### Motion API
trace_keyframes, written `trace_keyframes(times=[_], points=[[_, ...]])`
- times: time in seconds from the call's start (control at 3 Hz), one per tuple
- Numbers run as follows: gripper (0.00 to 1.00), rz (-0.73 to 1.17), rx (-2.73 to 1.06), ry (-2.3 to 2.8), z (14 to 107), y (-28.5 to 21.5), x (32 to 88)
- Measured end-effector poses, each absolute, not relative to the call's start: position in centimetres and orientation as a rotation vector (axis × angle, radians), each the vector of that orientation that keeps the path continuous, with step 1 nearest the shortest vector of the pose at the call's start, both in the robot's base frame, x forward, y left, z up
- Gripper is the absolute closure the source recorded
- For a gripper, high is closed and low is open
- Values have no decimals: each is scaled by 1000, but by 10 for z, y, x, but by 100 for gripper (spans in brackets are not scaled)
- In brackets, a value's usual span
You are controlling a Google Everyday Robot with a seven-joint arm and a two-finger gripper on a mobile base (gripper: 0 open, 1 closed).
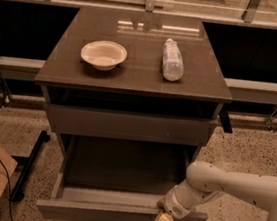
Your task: Open middle drawer
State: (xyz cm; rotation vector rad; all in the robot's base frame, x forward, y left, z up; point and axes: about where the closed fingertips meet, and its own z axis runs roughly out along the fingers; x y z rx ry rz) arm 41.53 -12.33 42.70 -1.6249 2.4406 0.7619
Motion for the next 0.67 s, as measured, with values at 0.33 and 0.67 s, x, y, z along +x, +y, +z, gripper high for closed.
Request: trace_keyframes(times=[0.33, 0.67], points=[[1, 762, -1625, 2441, 427, -123, 416], [0, 763, -1626, 2441, 427, -123, 415]])
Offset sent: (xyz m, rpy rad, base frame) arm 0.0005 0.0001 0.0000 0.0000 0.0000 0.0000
